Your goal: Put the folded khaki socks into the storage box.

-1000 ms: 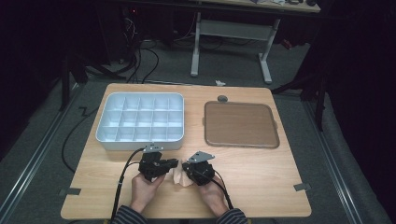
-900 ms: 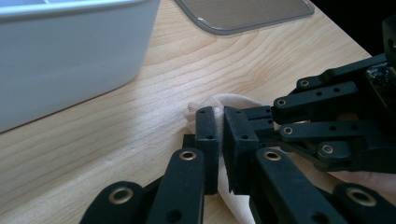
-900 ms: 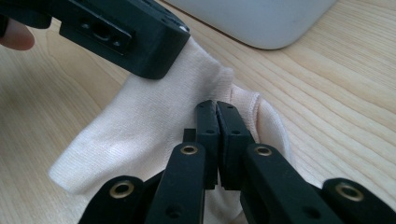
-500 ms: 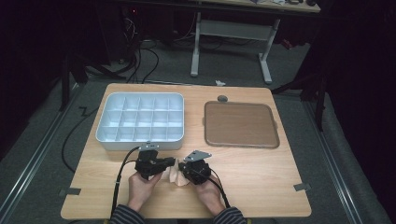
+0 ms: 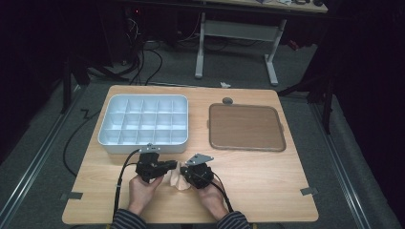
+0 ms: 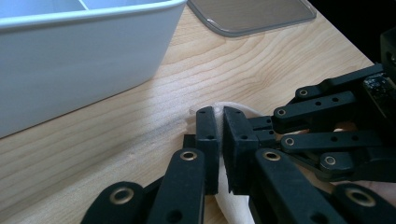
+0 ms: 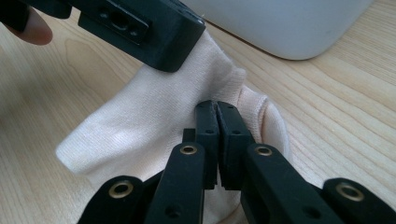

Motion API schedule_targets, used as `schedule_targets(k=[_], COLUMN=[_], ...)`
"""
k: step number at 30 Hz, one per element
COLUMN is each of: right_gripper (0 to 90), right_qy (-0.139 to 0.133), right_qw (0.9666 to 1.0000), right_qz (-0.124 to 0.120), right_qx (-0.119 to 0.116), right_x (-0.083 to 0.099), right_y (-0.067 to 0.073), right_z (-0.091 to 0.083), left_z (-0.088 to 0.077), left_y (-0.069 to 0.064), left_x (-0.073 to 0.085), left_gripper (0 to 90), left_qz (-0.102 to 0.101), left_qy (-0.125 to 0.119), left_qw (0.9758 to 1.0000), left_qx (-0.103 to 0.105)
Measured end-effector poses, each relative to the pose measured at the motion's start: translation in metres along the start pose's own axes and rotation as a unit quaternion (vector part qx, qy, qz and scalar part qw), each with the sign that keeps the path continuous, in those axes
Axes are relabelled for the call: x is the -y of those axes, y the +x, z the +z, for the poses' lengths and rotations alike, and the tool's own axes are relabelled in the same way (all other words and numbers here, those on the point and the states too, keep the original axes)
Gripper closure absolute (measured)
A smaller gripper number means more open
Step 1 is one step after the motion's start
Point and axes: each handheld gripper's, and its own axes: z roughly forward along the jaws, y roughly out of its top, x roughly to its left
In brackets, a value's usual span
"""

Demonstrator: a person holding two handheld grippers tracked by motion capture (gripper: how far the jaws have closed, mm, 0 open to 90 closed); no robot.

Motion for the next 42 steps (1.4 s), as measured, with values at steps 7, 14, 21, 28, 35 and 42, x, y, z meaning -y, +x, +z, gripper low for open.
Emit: schedule_targets(k=[7,14,21,28,35,42], right_gripper=[88.0,82.4,74.8,63.7,58.8,69.1], right_qy=[0.004,0.002,-0.022,-0.041,-0.029,-0.008], right_qw=[1.0,0.9999,0.9995,0.9985,0.9985,0.9993], right_qz=[-0.005,0.002,-0.018,0.009,0.039,0.03], right_qx=[-0.005,-0.014,0.011,0.034,0.026,0.023], right_x=[-0.007,-0.01,-0.01,0.005,0.02,0.023], right_y=[0.004,0.003,0.005,-0.007,-0.013,-0.01], right_z=[0.007,0.005,-0.016,-0.037,-0.032,-0.018], left_z=[-0.004,-0.005,-0.005,-0.004,-0.002,0.0], left_y=[0.001,0.003,0.002,-0.002,-0.004,-0.01], left_x=[0.0,0.0,0.001,0.001,0.001,0.0], left_gripper=[85.9,86.1,86.1,86.1,86.1,86.1], left_qz=[-0.002,-0.008,-0.002,0.001,0.0,0.007], left_qy=[-0.001,-0.005,-0.003,-0.003,-0.003,-0.003], left_qw=[1.0,0.9999,0.9997,0.9996,0.9994,0.9995], left_qx=[-0.003,-0.008,-0.023,-0.03,-0.034,-0.032])
